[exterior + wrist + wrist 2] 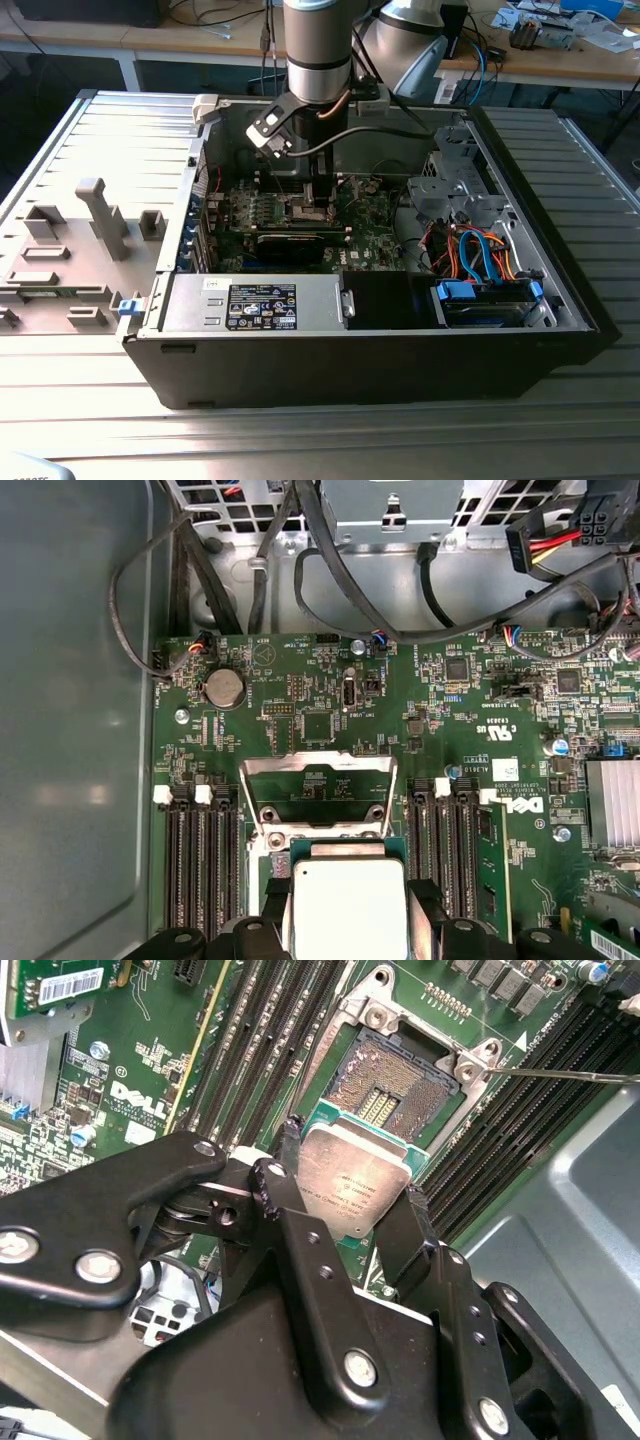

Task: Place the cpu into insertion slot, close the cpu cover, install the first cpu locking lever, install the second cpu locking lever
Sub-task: 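Place the cpu into insertion slot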

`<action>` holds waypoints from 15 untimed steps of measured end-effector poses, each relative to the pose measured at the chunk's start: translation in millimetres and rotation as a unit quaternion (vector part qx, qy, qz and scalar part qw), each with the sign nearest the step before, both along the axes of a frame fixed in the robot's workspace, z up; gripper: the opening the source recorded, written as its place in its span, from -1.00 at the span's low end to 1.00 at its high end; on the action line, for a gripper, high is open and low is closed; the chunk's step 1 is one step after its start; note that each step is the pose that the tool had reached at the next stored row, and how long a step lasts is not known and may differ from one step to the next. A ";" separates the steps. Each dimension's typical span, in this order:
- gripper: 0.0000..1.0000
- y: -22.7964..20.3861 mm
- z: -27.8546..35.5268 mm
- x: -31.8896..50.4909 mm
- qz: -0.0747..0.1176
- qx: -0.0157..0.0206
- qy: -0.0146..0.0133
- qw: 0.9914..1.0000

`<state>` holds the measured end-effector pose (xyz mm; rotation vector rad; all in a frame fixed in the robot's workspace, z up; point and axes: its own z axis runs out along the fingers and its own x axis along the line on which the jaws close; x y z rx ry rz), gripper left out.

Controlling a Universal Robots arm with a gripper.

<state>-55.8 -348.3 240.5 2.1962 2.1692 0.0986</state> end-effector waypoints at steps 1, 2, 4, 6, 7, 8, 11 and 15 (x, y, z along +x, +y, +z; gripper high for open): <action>0.09 0.0 -0.3 -0.2 0.000 0.000 0.000 1.000; 0.09 0.3 -0.5 -0.7 0.000 0.000 0.000 1.000; 0.09 0.6 -0.6 -1.3 0.002 0.000 0.000 1.000; 0.09 0.8 -0.7 -2.2 0.003 0.000 0.000 1.000; 0.09 0.9 -0.8 -2.5 0.003 0.000 0.000 1.000; 0.09 1.0 -0.8 -2.5 0.003 0.000 0.000 1.000; 0.09 1.1 -1.4 -3.0 0.003 0.000 0.000 1.000; 0.09 1.2 -1.6 -3.7 0.003 0.000 0.000 1.000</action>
